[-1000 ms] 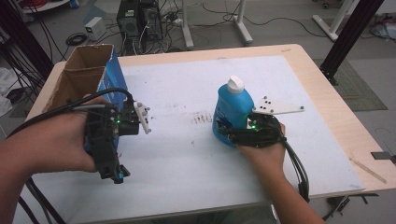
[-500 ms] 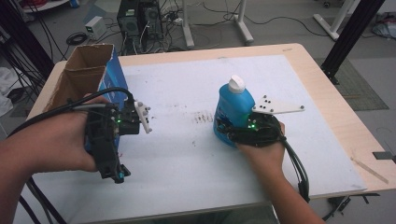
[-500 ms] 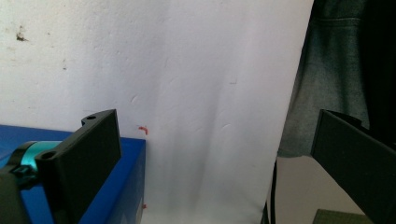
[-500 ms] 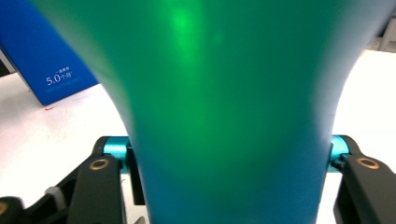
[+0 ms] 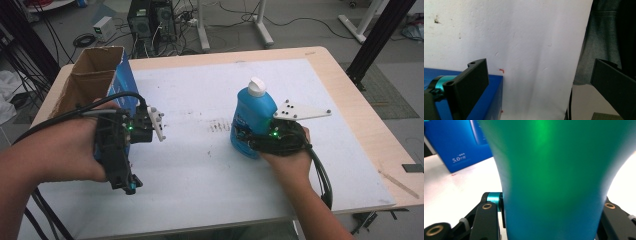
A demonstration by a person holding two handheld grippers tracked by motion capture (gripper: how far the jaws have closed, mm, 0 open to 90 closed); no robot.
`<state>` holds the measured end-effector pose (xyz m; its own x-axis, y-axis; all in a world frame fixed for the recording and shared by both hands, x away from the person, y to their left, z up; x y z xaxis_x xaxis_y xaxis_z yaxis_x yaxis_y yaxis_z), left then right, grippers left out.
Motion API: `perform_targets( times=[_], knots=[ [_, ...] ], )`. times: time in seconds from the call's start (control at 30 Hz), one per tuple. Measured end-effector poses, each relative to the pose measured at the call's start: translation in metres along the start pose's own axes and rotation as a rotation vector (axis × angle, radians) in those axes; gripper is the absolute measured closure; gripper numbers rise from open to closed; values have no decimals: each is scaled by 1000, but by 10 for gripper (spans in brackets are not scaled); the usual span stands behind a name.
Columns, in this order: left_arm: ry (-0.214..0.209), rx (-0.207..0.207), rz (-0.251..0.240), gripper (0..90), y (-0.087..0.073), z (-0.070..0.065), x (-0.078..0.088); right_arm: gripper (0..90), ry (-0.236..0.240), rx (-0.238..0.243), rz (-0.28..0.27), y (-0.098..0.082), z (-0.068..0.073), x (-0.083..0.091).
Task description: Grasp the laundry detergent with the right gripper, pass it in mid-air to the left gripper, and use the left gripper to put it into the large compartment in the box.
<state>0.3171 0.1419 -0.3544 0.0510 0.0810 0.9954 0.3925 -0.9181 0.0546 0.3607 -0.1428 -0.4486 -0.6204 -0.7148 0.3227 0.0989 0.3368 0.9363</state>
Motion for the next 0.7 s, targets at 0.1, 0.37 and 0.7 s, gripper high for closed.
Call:
perform_targets(
  times=[0.1, 0.37, 0.7],
  knots=[
    [1, -4, 2, 18, 1, 1, 2, 457, 18, 8, -6, 4, 1, 4],
    [14, -14, -7, 18, 11, 3, 16, 458, 92, 86, -3, 28, 6, 14],
    [15, -65, -30, 18, 38, 3, 52, 457, 300, 200, -50, 62, 25, 19]
  ],
)
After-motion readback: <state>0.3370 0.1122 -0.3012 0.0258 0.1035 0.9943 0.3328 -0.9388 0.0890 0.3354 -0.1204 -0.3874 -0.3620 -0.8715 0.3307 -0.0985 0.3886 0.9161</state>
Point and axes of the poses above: each handheld gripper's, and its own axes: x roughly backward along the jaws, y roughly out of its top, z roughly to its left, the point moved 4 cm from there along -x, roughly forward along the jaws, and after that the axes turned 14 degrees about x, right-handed, at the moved point
